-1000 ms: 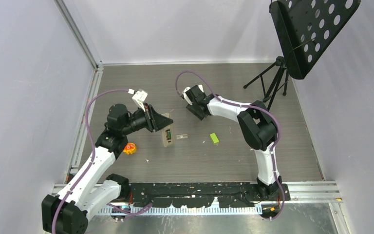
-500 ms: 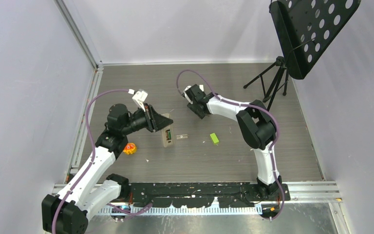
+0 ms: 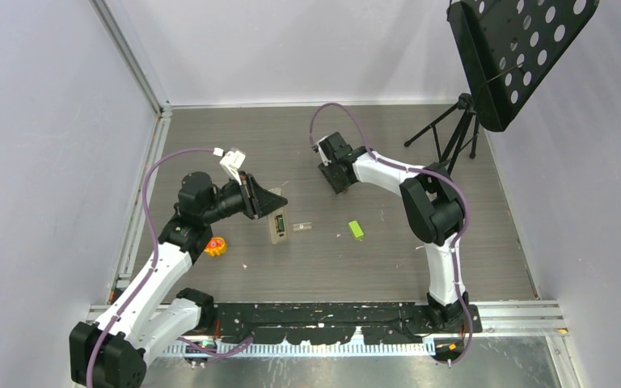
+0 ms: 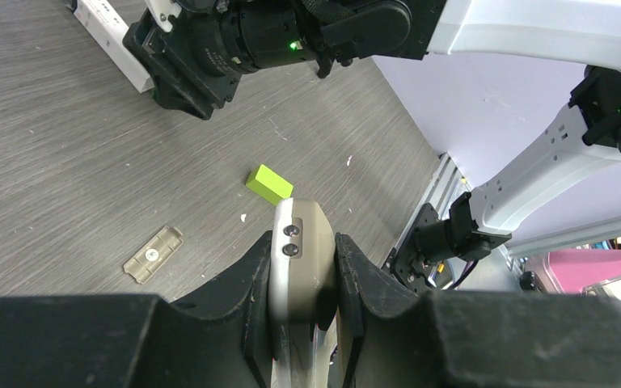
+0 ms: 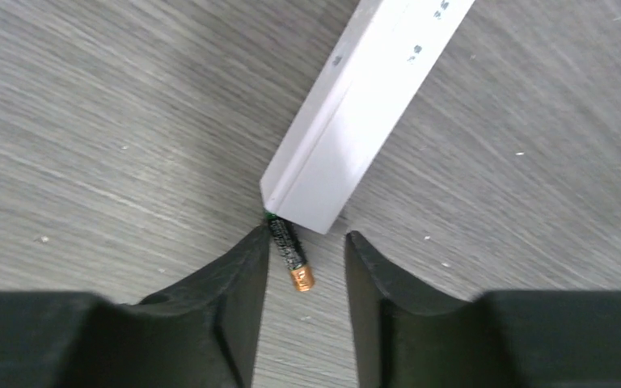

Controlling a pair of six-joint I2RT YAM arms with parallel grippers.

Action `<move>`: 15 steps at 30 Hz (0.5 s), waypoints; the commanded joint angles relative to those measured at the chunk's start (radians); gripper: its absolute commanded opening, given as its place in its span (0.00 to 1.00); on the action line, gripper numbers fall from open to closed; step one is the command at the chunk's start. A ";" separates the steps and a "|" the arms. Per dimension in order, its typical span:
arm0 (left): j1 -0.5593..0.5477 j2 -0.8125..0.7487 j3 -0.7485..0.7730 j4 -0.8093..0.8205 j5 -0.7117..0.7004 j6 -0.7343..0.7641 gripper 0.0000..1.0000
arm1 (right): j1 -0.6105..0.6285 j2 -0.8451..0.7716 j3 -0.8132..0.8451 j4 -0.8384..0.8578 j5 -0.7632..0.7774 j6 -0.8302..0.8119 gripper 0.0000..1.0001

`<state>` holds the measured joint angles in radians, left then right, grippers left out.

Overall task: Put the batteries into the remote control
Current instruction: Pick up the battery from the center of the board.

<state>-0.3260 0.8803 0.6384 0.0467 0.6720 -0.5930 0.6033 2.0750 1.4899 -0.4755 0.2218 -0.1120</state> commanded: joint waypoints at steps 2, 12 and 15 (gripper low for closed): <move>0.002 0.003 0.043 0.030 -0.003 0.009 0.00 | -0.014 0.011 -0.044 -0.106 -0.164 0.047 0.36; 0.002 0.028 0.031 0.092 -0.009 -0.041 0.00 | -0.063 0.016 -0.055 -0.134 -0.208 0.081 0.16; 0.002 0.035 0.006 0.148 -0.043 -0.091 0.00 | -0.063 0.003 -0.067 -0.137 -0.201 0.104 0.06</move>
<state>-0.3260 0.9146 0.6384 0.0719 0.6647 -0.6239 0.5453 2.0720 1.4841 -0.4862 0.0338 -0.0418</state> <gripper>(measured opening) 0.279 0.110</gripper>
